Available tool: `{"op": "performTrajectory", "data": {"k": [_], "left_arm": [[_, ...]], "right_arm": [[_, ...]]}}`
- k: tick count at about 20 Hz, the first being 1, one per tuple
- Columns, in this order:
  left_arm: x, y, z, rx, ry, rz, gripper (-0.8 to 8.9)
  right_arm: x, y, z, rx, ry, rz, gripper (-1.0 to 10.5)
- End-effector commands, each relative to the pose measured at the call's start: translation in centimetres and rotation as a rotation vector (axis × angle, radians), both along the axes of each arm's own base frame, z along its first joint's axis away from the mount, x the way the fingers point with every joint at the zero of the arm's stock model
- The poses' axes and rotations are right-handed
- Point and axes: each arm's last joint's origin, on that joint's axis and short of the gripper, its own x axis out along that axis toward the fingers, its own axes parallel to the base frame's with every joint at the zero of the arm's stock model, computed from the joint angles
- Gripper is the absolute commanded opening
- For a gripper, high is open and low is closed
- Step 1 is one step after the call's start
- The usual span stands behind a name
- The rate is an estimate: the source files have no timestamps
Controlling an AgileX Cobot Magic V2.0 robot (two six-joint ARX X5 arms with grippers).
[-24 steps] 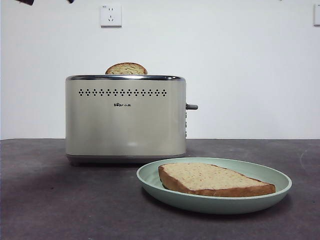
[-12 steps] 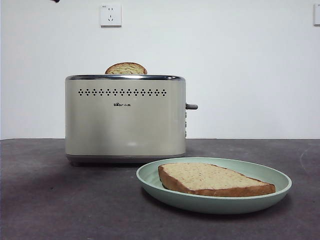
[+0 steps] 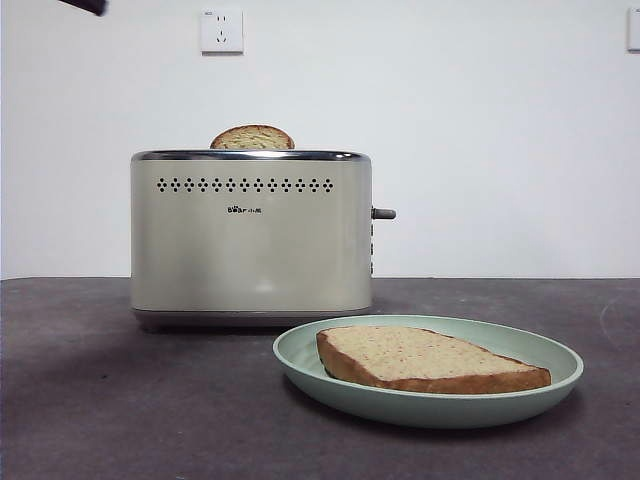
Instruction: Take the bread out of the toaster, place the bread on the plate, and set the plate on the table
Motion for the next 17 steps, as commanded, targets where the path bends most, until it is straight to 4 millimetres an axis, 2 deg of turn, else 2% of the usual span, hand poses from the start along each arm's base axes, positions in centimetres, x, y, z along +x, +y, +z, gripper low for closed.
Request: {"op": "performTrajectory", "data": {"k": [1,4,7,11,15,17], "left_arm": [[-0.6,1.5,0.0,-0.049,0.008,0.002,-0.03],[-1.6,4.1,-1.8,-0.156,0.011,-0.009,-0.04],[-2.6,6.2,-5.7,-0.278,-0.062,0.084,-0.03],[-3.2,7.7,-10.8,-0.399,-0.202,0.175,-0.03],[-3.5,8.5,-14.1,-0.396,-0.245,0.273,-0.03],[-3.5,8.7,-14.9,-0.383,-0.219,0.300,-0.03]], "right_arm": [[0.1,0.0,0.0,0.005,0.000,-0.005,0.0],[0.1,0.0,0.0,0.005,0.000,-0.005,0.0],[0.1,0.0,0.0,0.005,-0.001,-0.006,0.0],[0.1,0.0,0.0,0.005,-0.001,-0.006,0.0],[0.1,0.0,0.0,0.005,-0.001,-0.005,0.0],[0.1,0.0,0.0,0.005,-0.001,-0.005,0.0]]}}
